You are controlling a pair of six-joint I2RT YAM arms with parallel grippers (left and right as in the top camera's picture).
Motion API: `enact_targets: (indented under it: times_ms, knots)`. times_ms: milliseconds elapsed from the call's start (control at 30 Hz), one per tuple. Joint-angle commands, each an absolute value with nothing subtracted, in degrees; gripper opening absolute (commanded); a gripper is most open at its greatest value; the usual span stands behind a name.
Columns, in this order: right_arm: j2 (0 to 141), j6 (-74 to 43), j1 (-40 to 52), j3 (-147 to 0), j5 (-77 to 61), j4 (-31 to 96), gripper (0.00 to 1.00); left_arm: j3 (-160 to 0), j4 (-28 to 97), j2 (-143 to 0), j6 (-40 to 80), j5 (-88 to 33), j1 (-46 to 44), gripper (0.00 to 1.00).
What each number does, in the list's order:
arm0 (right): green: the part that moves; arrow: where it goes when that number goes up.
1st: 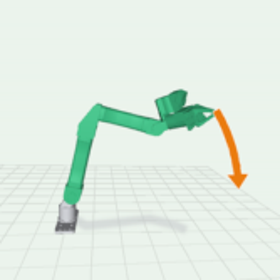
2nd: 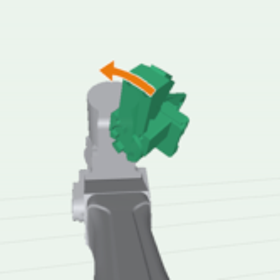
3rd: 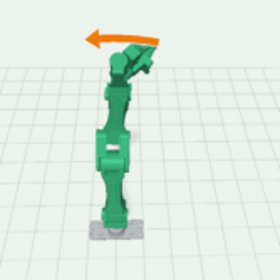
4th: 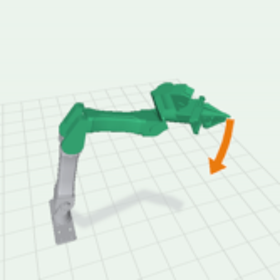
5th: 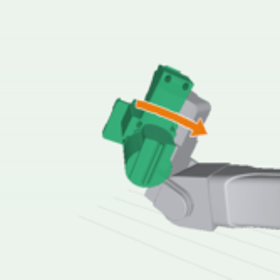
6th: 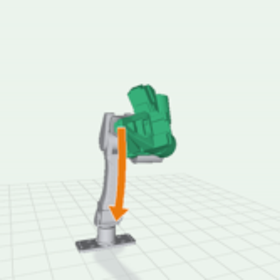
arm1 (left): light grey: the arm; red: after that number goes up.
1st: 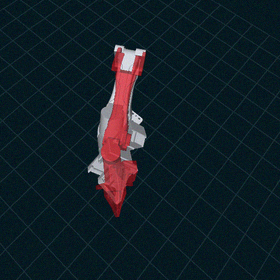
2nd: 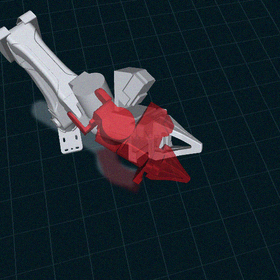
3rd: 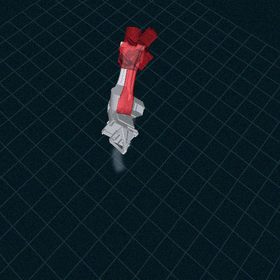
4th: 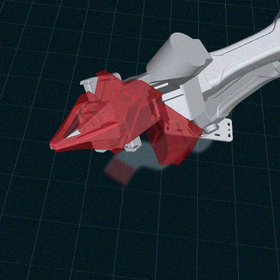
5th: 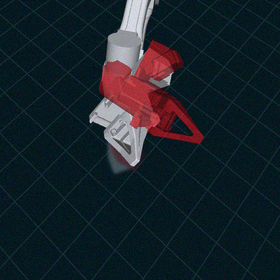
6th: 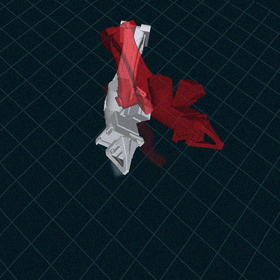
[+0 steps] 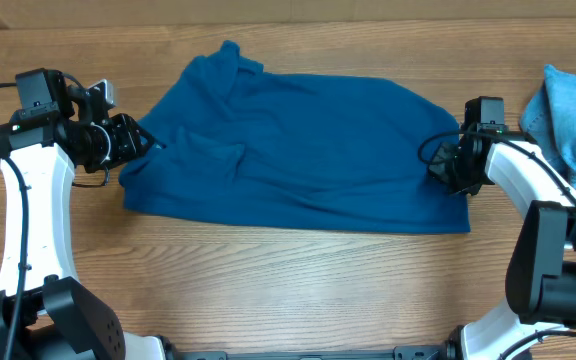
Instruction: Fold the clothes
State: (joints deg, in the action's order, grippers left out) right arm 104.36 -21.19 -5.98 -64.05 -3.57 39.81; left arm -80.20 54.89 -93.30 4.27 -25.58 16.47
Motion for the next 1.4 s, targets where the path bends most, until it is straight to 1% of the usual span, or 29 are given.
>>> enact_targets:
  times_ms: [0,100,167,200,300,500,633,833,1000,1133,1300,1333,1367]
  knots:
    - [104.0,-21.0,-6.2,-64.0,-3.0,40.2,0.29,-80.9,55.0,-93.1,3.8,-26.9,16.1,0.35]
    - [104.0,-21.0,-6.2,-64.0,-3.0,41.5,0.14,-80.9,55.1,-93.1,3.8,-26.9,16.1,0.35]
    - [104.0,-21.0,-6.2,-64.0,-1.8,42.6,0.06,-80.9,55.0,-93.1,3.8,-26.9,16.1,0.36]
    - [104.0,-21.0,-6.2,-64.0,-0.8,43.0,0.04,-80.9,55.0,-93.1,3.8,-26.8,16.1,0.35]
    - [104.0,-21.0,-6.2,-64.0,1.9,44.2,0.04,-80.9,54.8,-93.1,3.8,-26.8,16.1,0.36]
    - [103.9,-21.4,-6.2,-64.8,2.4,45.6,0.04,-80.9,54.1,-93.1,3.8,-26.8,16.1,0.36]
    - [103.7,-26.0,-6.4,-65.8,6.2,46.8,0.04,-80.9,53.5,-93.1,3.8,-26.8,16.1,0.37]
    - [103.5,-23.8,-6.9,-66.1,0.2,42.2,0.04,-80.9,53.3,-93.1,3.8,-26.6,16.1,0.38]
    - [101.4,-23.8,-8.0,-67.6,-0.1,41.2,0.04,-80.9,53.0,-93.1,3.8,-26.6,16.1,0.4]
    - [97.9,-23.8,-10.6,-68.2,-0.1,39.9,0.04,-80.9,52.3,-93.1,3.8,-26.6,16.1,0.43]
    - [95.5,-23.8,-13.4,-68.3,-0.6,40.4,0.04,-80.9,52.0,-93.1,3.8,-26.6,16.1,0.43]
    - [95.5,-23.8,-13.6,-68.3,-0.8,40.7,0.04,-80.9,52.1,-93.1,3.8,-26.6,16.1,0.43]
    - [95.7,-23.8,-13.6,-68.3,-1.1,41.1,0.07,-80.9,52.0,-93.1,3.8,-26.6,16.1,0.43]
